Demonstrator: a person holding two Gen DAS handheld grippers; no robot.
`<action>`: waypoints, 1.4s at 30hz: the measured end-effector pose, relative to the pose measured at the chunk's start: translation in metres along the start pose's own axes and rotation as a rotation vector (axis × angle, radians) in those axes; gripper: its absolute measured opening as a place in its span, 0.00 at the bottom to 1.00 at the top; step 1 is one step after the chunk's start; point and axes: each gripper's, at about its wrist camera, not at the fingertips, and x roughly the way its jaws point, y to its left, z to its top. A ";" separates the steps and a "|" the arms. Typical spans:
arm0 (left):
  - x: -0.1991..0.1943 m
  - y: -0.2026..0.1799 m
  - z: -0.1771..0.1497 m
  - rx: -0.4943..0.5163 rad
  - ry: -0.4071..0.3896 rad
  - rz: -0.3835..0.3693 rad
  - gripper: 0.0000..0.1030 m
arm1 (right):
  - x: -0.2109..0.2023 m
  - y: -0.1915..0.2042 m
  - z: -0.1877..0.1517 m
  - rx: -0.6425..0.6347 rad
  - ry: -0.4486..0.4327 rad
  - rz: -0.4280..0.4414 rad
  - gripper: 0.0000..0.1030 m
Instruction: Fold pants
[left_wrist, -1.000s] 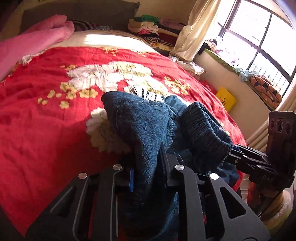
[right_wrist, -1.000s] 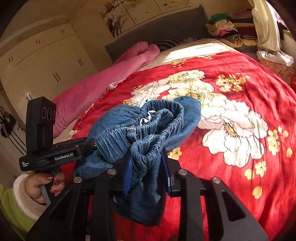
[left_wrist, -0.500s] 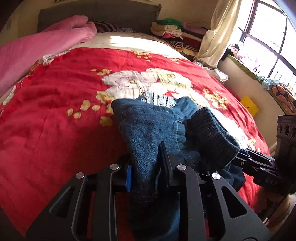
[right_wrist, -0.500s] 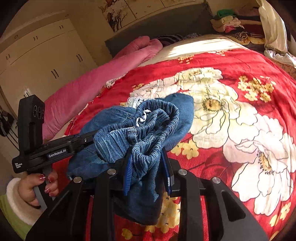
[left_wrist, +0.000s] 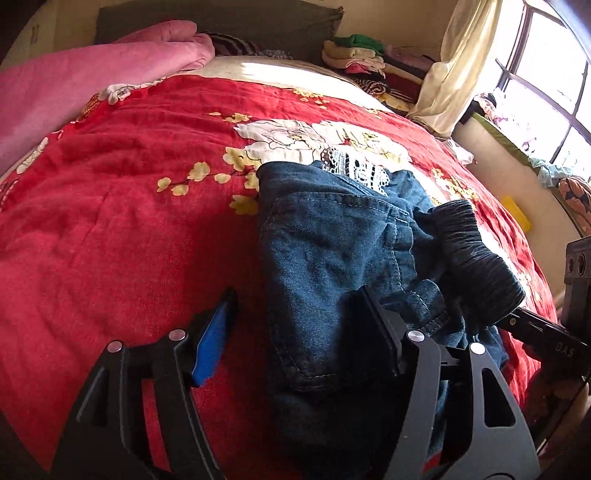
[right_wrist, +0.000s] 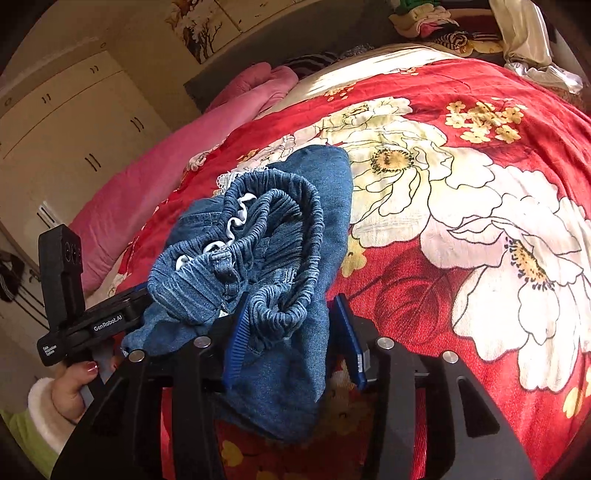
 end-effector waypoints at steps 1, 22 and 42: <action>-0.003 0.000 0.000 0.002 -0.002 0.002 0.61 | -0.005 0.002 0.001 -0.006 -0.010 -0.008 0.50; -0.107 -0.027 -0.042 0.070 -0.064 0.019 0.90 | -0.110 0.042 -0.040 -0.117 -0.160 -0.117 0.89; -0.119 -0.036 -0.092 0.054 -0.056 0.074 0.91 | -0.117 0.059 -0.088 -0.165 -0.141 -0.246 0.95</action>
